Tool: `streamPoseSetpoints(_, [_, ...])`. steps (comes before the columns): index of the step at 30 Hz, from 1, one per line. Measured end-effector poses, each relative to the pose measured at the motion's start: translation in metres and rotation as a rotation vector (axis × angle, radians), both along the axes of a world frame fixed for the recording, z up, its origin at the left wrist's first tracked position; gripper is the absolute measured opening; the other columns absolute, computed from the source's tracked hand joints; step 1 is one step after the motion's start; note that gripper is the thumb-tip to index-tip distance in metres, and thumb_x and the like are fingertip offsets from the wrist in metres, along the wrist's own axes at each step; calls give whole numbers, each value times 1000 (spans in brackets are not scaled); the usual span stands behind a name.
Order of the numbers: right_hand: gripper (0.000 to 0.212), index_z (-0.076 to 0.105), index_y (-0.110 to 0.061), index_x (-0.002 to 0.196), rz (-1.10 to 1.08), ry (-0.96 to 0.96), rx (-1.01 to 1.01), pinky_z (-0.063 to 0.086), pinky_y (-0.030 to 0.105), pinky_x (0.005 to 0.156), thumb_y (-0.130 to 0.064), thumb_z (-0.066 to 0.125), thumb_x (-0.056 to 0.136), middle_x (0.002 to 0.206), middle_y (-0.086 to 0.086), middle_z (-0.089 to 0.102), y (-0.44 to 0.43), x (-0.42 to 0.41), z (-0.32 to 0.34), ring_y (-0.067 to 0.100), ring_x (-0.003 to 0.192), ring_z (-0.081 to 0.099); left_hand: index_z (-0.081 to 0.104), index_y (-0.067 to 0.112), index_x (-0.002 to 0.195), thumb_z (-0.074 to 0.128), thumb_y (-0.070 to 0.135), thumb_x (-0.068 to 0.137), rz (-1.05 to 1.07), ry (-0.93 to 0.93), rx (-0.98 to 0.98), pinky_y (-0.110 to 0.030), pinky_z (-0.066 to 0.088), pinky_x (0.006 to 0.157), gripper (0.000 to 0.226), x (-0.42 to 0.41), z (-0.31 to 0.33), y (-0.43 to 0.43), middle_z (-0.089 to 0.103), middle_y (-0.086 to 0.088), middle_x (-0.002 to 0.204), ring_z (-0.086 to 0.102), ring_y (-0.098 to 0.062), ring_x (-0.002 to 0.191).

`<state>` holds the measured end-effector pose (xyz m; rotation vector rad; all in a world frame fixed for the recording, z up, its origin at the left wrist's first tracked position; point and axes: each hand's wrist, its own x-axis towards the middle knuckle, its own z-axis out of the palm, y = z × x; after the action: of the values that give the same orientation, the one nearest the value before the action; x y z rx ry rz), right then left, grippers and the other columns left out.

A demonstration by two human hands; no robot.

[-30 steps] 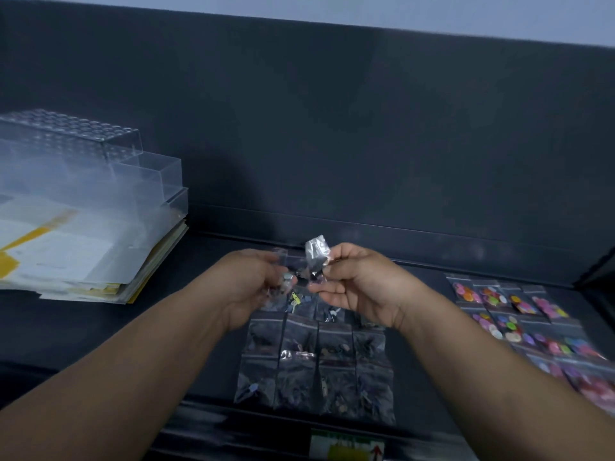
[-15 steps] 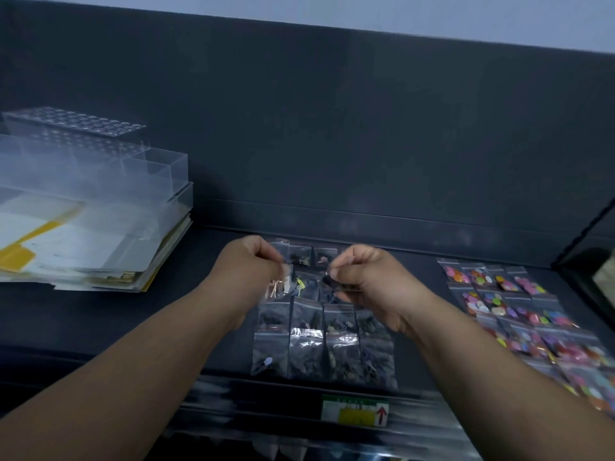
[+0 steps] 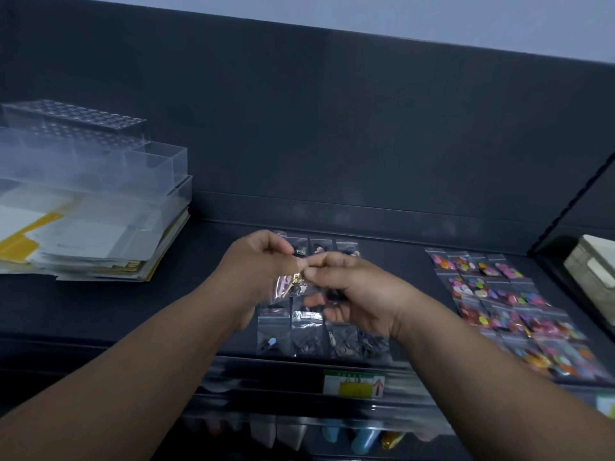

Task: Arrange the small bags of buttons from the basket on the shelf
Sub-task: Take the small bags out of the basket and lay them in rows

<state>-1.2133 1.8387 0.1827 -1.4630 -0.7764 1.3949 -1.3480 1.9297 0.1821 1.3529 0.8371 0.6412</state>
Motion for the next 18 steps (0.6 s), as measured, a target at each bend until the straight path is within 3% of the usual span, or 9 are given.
streamPoseSetpoints(3, [17, 61, -18, 102, 34, -71, 12, 37, 17, 46, -14, 66, 86, 82, -3, 64, 1, -8, -2, 8, 63, 59, 58, 14, 79, 74, 6, 75, -31, -44, -33, -35, 46, 64, 19, -1, 5, -8, 60, -6, 75, 55, -22, 70])
streamPoseSetpoints(7, [15, 58, -18, 80, -119, -38, 43, 30, 17, 40, -6, 65, 86, 69, 0, 64, 1, -9, 0, 7, 50, 54, 59, 12, 95, 72, 16, 81, 6, -109, -168, -39, 53, 77, 19, -6, 8, -10, 67, -9, 96, 63, -22, 81])
streamPoseSetpoints(10, [21, 56, -20, 73, -214, 32, 40, 32, 17, 42, -5, 64, 85, 62, -3, 66, -2, -9, 2, 6, 51, 56, 59, 11, 103, 72, 31, 78, -104, 43, -231, -33, 54, 70, 34, -12, 5, -11, 66, -7, 98, 65, -22, 89])
streamPoseSetpoints(14, [24, 55, -22, 70, -198, 55, 25, 37, 16, 41, -6, 65, 85, 64, -4, 67, -8, -13, 4, 10, 58, 61, 59, 15, 77, 70, 19, 82, -112, 95, -189, -30, 51, 65, 13, -14, 1, -16, 63, -3, 83, 62, -17, 77])
streamPoseSetpoints(18, [14, 58, -21, 79, -70, -63, -4, 37, 17, 43, -12, 67, 85, 69, -5, 62, -15, -14, 1, 10, 62, 60, 53, 17, 71, 66, 9, 85, -29, 10, -157, -29, 51, 68, 21, -11, 6, -14, 68, 0, 75, 62, -13, 68])
